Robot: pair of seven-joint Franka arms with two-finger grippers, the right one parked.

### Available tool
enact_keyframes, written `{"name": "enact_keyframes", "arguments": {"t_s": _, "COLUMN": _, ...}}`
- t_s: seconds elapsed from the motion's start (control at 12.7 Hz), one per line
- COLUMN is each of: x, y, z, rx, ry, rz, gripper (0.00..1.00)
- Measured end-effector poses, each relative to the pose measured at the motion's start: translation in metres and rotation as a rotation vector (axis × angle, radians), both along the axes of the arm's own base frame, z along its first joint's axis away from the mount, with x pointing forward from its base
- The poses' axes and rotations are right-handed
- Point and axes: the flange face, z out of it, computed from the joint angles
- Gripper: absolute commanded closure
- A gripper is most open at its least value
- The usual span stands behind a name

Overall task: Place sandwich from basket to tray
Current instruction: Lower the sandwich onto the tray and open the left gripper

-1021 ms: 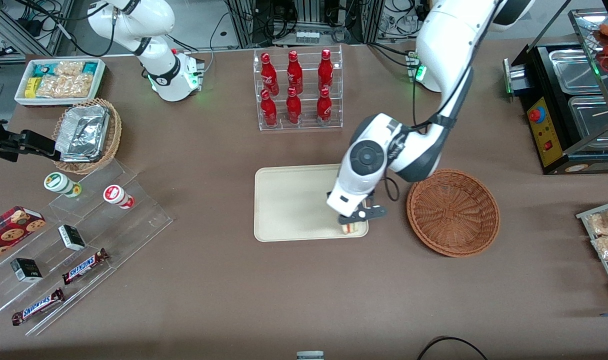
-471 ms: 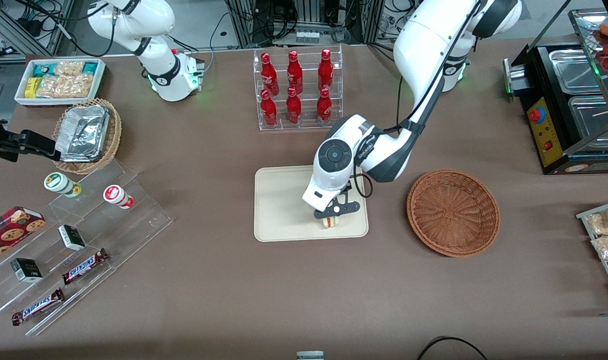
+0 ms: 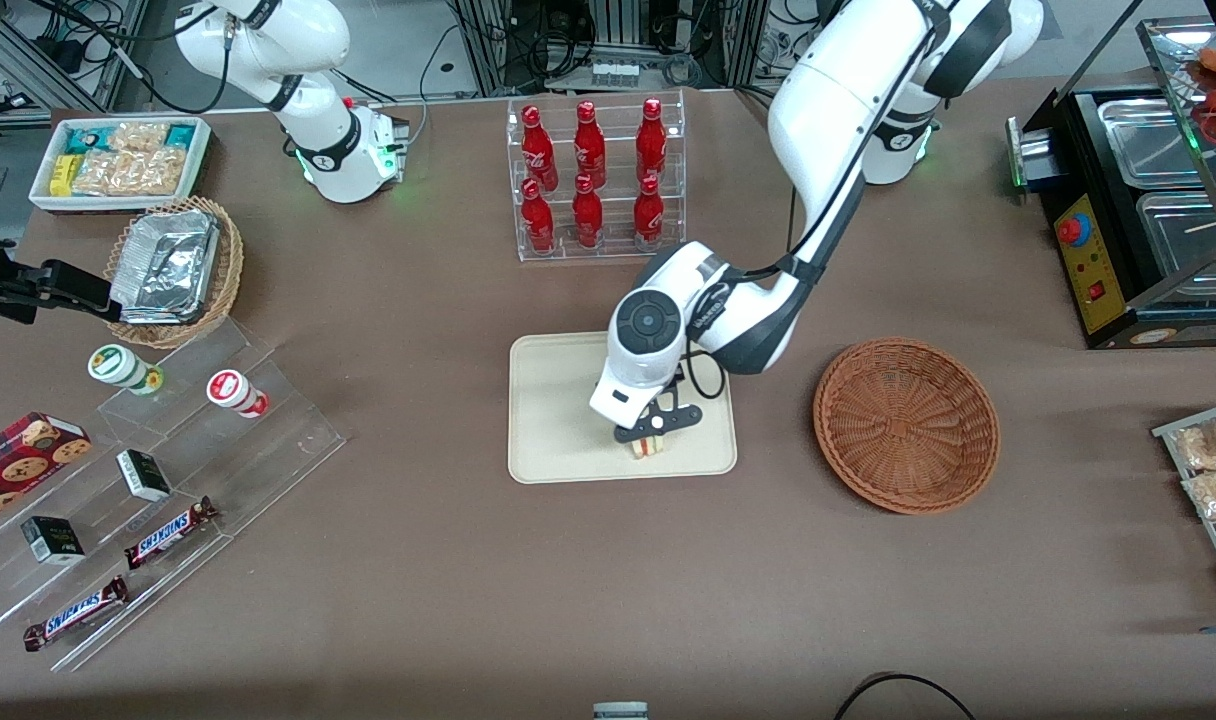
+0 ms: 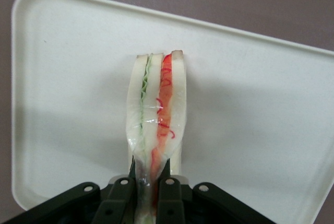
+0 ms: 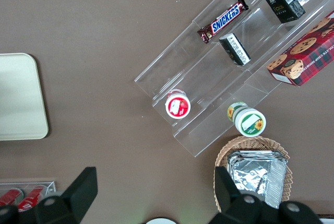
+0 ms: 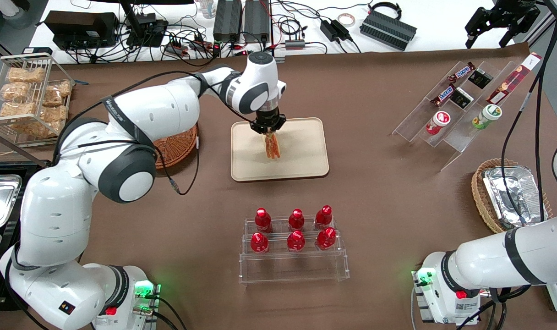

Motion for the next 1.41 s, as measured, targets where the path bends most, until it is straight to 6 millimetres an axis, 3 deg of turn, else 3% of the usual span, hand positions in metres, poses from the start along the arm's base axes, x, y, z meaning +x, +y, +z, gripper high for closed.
{"name": "enact_keyframes", "arguments": {"t_s": 0.24, "x": -0.002, "y": -0.005, "z": -0.003, "rx": 0.001, "ry": 0.0, "rz": 0.008, "gripper": 0.0}}
{"name": "enact_keyframes", "arguments": {"t_s": 0.47, "x": 0.005, "y": -0.005, "z": 0.006, "rx": -0.01, "ry": -0.017, "rz": 0.014, "gripper": 0.0}}
{"name": "enact_keyframes", "arguments": {"t_s": 0.79, "x": 0.018, "y": -0.001, "z": 0.051, "rx": -0.009, "ry": -0.029, "rz": 0.025, "gripper": 0.0}}
{"name": "enact_keyframes", "arguments": {"t_s": 1.1, "x": 0.022, "y": 0.004, "z": 0.078, "rx": -0.012, "ry": -0.041, "rz": 0.013, "gripper": 0.0}}
{"name": "enact_keyframes", "arguments": {"t_s": 1.26, "x": 0.03, "y": 0.023, "z": 0.092, "rx": 0.011, "ry": -0.026, "rz": -0.025, "gripper": 0.0}}
{"name": "enact_keyframes", "arguments": {"t_s": 1.41, "x": 0.053, "y": 0.067, "z": 0.112, "rx": 0.027, "ry": 0.003, "rz": -0.099, "gripper": 0.0}}
